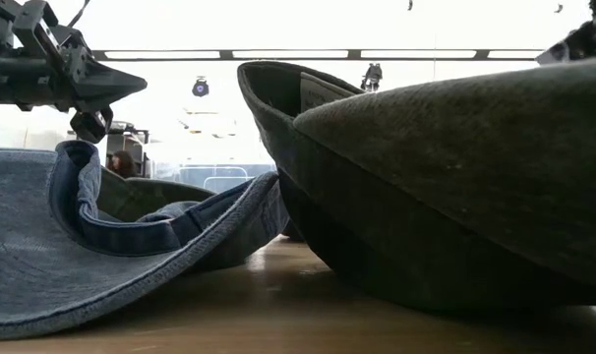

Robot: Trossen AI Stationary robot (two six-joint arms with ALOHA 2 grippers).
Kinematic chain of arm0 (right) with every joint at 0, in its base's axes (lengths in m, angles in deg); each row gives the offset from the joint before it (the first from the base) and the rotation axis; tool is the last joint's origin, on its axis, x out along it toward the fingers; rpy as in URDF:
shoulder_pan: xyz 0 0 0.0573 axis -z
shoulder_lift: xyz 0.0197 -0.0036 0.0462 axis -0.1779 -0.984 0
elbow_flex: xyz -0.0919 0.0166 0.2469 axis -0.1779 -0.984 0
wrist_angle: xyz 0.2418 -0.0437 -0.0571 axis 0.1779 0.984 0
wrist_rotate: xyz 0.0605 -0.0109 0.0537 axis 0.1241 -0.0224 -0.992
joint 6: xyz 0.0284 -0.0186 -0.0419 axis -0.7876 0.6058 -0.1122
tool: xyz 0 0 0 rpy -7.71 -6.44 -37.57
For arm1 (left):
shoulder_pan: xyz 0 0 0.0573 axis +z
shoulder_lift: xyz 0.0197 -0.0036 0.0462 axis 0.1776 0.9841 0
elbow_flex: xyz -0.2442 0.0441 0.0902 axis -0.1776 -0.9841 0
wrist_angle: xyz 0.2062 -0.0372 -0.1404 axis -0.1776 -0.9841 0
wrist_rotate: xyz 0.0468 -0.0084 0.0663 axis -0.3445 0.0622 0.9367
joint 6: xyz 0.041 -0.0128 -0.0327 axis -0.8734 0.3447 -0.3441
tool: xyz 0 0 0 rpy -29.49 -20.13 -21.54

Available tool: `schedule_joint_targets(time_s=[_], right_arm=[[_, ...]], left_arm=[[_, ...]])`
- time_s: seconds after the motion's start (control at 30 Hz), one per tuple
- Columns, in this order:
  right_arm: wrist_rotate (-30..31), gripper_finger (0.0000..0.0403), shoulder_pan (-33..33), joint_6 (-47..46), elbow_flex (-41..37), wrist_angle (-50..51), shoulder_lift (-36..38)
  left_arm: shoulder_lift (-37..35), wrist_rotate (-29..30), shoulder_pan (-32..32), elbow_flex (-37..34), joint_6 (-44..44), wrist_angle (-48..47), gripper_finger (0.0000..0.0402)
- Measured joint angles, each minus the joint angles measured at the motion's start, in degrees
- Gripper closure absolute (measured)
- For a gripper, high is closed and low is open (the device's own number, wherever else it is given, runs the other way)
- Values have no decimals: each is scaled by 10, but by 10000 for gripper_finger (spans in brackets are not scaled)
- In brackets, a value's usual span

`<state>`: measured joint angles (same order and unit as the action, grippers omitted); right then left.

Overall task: Pick & Place hat
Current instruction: Put the middle blue cap into the right transparent bin

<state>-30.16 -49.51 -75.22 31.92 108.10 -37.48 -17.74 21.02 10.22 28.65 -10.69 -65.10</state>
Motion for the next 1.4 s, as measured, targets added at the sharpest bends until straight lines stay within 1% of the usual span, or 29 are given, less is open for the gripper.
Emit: schedule_joint_targets(time_s=[0.17,0.43,0.53,0.77,0.93,1.13,1.4], right_arm=[[3,186,-11,20,-3,-16,0],[30,186,-47,27,-1,-28,0],[30,186,-54,27,-1,-26,0],[32,186,-56,23,-1,-26,0],[18,186,-59,22,-1,-28,0],[31,186,-59,5,-3,-30,0],[30,188,-59,1,-13,-56,1]], left_arm=[[0,0,0,0,0,0,401],[0,0,0,-2,-2,-1,401],[0,0,0,-3,-2,0,401],[0,0,0,-3,-5,0,401],[0,0,0,-3,-6,0,401],[0,0,0,-3,-39,0,401],[0,0,0,-3,-41,0,401]])
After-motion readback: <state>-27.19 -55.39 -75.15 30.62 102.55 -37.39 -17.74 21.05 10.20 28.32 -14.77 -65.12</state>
